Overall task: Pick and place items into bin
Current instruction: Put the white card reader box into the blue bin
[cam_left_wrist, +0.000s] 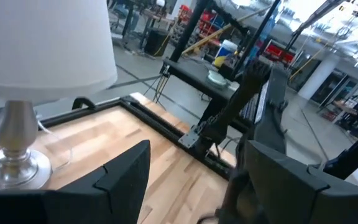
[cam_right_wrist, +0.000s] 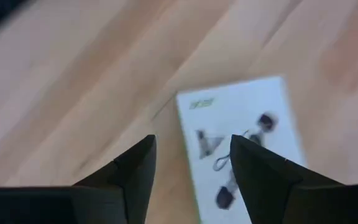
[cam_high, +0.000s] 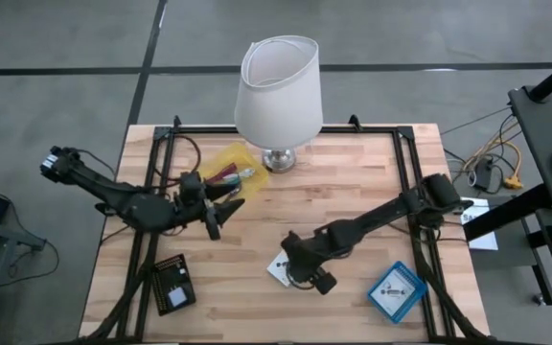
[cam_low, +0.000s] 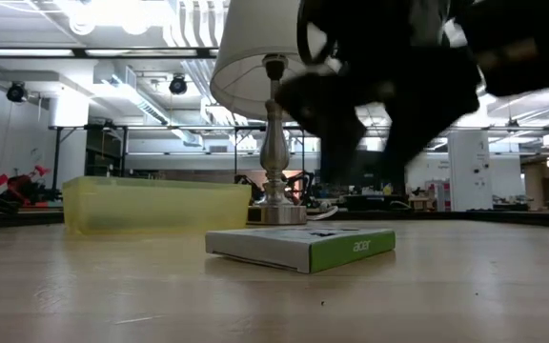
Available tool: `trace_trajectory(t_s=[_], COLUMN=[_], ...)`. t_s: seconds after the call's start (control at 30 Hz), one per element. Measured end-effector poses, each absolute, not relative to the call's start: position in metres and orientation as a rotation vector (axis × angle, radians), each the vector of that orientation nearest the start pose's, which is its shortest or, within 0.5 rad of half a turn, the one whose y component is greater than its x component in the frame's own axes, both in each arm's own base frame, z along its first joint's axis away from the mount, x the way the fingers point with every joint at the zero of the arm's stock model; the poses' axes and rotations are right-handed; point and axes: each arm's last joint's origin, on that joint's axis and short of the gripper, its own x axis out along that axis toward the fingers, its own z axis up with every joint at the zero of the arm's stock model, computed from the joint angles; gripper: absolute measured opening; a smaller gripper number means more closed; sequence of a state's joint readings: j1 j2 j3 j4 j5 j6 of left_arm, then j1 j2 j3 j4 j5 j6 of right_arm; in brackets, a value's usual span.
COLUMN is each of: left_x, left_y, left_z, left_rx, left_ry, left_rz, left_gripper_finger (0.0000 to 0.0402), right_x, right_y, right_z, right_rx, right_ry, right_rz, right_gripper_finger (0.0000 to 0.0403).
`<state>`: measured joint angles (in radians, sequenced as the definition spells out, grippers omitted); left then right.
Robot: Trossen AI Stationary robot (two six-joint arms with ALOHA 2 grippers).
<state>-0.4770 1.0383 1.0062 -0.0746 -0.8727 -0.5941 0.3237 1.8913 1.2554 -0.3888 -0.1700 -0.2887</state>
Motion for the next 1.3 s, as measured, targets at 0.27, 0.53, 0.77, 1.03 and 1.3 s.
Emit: trace_trajectory(t_s=[0.27,0.53,0.77,1.03,1.3], left_x=[0.198,0.198,0.198,0.198,0.198], left_y=[-0.077,-0.078,-0.078,-0.078,-0.078], left_z=[0.375,0.375,0.375,0.375,0.375], left_rx=[-0.501,-0.498,-0.498,-0.498,-0.502], left_ry=[-0.019,-0.014,-0.014,-0.015,-0.016], left_rz=[0.406,0.403,0.403,0.403,0.403], left_gripper_finger=[0.0246,0.0246,0.0246,0.0246,0.0246], right_x=[0.38,0.389,0.39,0.387,0.388], right_y=[0.133,0.141,0.148,0.144,0.144], right_z=[0.147,0.159,0.159,0.149,0.137], right_rx=[-0.352,-0.358,-0.465,-0.475,-0.517], right_ry=[1.139,1.088,0.999,1.003,1.007], right_rz=[0.608,0.617,0.689,0.681,0.709], right_gripper_finger=[0.0161,0.0139,0.013,0.0127,0.0117])
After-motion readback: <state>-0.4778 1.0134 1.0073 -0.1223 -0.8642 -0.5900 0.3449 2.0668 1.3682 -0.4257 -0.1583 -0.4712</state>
